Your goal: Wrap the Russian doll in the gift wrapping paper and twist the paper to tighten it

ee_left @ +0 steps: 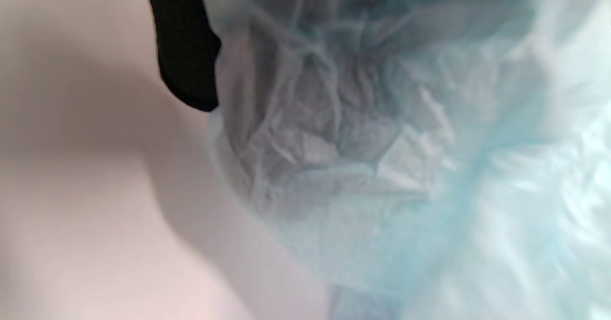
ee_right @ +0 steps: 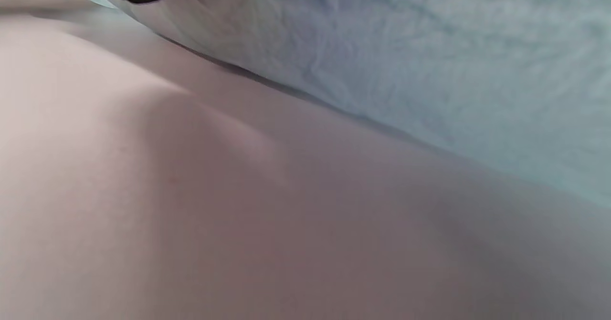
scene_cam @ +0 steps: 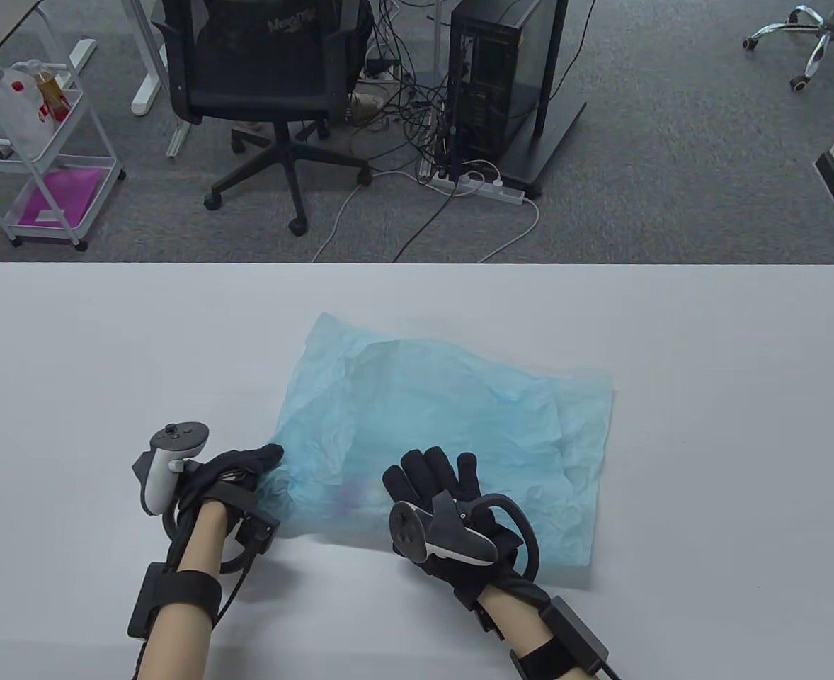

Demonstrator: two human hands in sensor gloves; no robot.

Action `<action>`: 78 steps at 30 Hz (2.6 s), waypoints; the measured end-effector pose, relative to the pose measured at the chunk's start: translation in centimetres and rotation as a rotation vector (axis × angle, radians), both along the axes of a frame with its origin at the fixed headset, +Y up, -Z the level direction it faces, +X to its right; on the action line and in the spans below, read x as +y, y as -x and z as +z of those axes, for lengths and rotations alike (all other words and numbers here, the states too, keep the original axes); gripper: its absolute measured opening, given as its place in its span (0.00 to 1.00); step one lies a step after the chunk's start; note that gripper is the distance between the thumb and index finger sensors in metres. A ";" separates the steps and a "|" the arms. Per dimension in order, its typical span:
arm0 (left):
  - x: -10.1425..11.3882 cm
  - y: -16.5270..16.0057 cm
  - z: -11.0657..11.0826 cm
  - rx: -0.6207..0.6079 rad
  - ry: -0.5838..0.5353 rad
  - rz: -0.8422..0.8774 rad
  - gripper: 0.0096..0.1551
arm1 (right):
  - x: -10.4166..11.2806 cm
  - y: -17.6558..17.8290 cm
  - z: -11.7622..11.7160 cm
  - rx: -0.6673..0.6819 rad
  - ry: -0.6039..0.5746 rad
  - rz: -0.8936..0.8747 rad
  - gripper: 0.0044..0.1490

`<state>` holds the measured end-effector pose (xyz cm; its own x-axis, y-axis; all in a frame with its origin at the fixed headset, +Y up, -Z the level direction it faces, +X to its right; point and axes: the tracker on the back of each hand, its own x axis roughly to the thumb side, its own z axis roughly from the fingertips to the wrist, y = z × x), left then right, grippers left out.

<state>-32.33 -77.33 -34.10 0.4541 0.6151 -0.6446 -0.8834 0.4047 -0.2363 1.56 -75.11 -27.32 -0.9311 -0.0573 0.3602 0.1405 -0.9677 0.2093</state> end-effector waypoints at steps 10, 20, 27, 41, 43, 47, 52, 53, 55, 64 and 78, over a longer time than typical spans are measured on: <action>10.4 -1.8 3.2 -0.129 -0.636 -0.459 0.35 | 0.1 -0.4 -0.2 -0.057 -0.042 0.035 0.59; 6.7 -17.0 6.7 -0.968 -0.740 -1.071 0.60 | 0.4 -0.1 1.1 -0.046 -0.165 0.169 0.60; 2.5 -19.0 3.3 -1.013 -0.512 -0.864 0.65 | 0.6 -1.8 0.8 -0.030 -0.083 0.078 0.61; 3.5 -20.8 2.8 -1.123 -0.492 -0.873 0.61 | 0.9 -1.7 1.4 0.070 -0.078 0.156 0.66; 3.4 -20.8 2.4 -1.169 -0.380 -0.822 0.61 | 0.4 -1.3 1.7 0.080 -0.104 0.233 0.71; 3.4 -20.6 2.8 -1.181 -0.327 -0.779 0.61 | 0.3 -1.8 1.0 0.042 -0.037 0.111 0.70; 3.4 -21.1 5.0 -1.177 -0.615 -0.956 0.68 | 0.6 -2.7 -0.7 -0.004 0.137 -0.010 0.69; 3.1 -21.2 5.2 -1.185 -0.614 -1.020 0.69 | 0.6 -2.8 -1.1 -0.005 0.182 -0.031 0.69; 3.0 -21.2 5.0 -1.144 -0.648 -1.024 0.66 | 0.5 -3.0 -1.4 -0.009 0.235 -0.063 0.69; 2.9 -21.1 2.2 -1.173 -0.315 -0.715 0.63 | 0.7 -1.6 1.3 0.086 -0.061 0.132 0.69; 2.7 -21.5 4.8 -1.086 -0.646 -1.041 0.66 | 0.6 -2.8 -2.7 -0.072 0.336 -0.116 0.69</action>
